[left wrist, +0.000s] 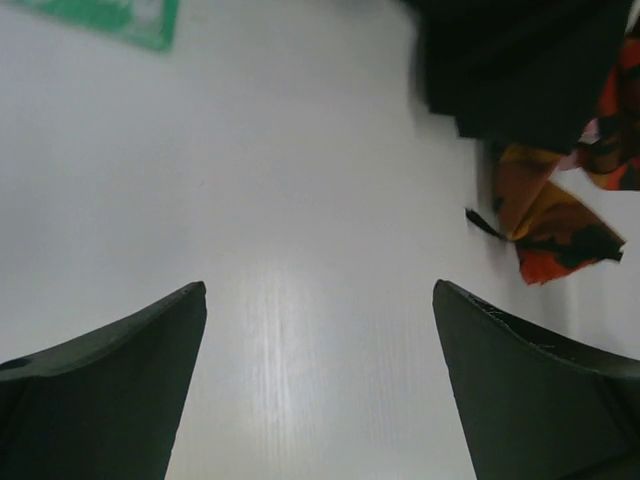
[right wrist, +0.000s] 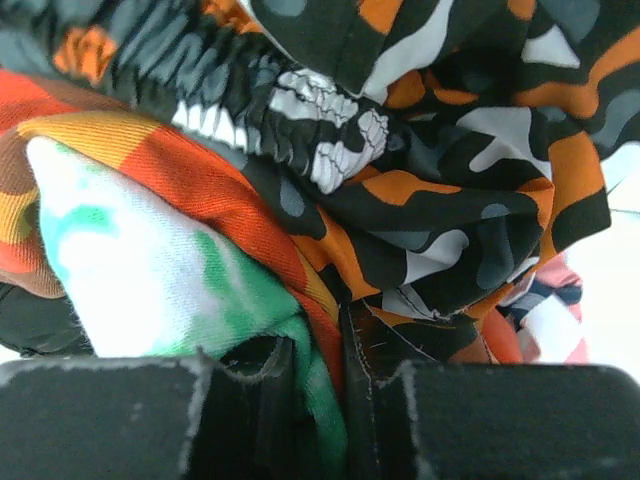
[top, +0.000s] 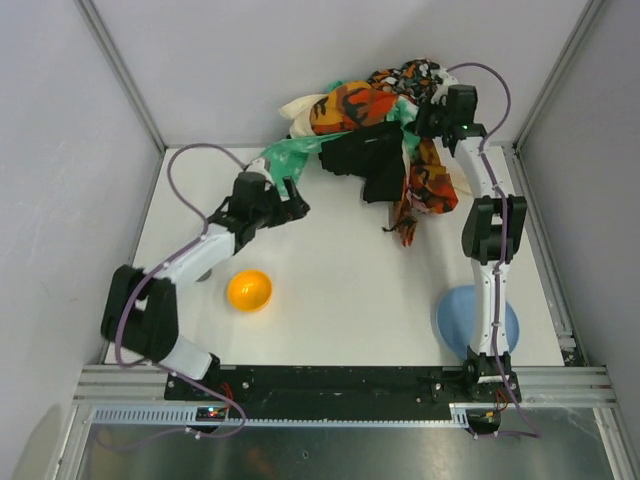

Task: Pick out a specific cloth from the pile

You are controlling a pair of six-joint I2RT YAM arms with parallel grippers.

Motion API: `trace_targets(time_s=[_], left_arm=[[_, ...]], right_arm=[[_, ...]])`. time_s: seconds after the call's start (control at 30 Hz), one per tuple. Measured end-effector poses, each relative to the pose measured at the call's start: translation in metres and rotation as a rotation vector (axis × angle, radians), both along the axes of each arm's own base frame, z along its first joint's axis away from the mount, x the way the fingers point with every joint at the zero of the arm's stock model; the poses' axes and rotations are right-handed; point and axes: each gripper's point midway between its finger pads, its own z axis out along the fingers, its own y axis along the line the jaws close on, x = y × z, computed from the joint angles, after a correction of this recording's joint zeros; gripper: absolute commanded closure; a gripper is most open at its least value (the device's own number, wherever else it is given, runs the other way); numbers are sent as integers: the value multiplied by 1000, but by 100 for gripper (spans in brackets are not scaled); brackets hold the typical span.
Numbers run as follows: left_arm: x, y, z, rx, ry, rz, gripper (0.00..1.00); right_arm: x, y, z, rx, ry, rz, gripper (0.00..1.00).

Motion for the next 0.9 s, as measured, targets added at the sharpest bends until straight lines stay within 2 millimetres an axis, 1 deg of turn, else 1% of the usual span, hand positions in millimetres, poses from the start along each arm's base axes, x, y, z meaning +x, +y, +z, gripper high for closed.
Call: trace_targets(time_s=[0.1, 0.17, 0.27, 0.3, 0.33, 0.37, 0.43, 0.57, 0.73, 0.83, 0.9], left_arm=[[23, -26, 1, -30, -11, -68, 0], [41, -45, 2, -48, -26, -115, 0], [66, -73, -1, -71, -40, -179, 0], [73, -81, 6, -82, -61, -196, 0], [80, -89, -8, -79, -43, -210, 0], [85, -95, -11, -82, -42, -221, 0], [102, -109, -19, -86, -43, -235, 0], [138, -129, -27, -96, -73, -239, 0], [173, -144, -35, -106, -117, -220, 0], [203, -157, -34, -127, -173, -217, 0], [215, -164, -38, -139, -195, -220, 0]], right_arm=[[-2, -10, -22, 105, 85, 13, 100], [-6, -7, -33, 160, 136, 39, 100], [-13, -2, -42, 212, 187, 74, 100], [-16, 1, -44, 222, 200, 86, 100], [-18, 3, -46, 231, 213, 97, 100], [-20, 4, -47, 236, 222, 105, 100], [-25, 7, -50, 249, 243, 122, 100], [-32, 13, -56, 277, 277, 154, 100], [-37, 17, -61, 296, 300, 167, 93], [-37, 17, -62, 298, 304, 166, 90], [-37, 17, -64, 298, 305, 165, 85]])
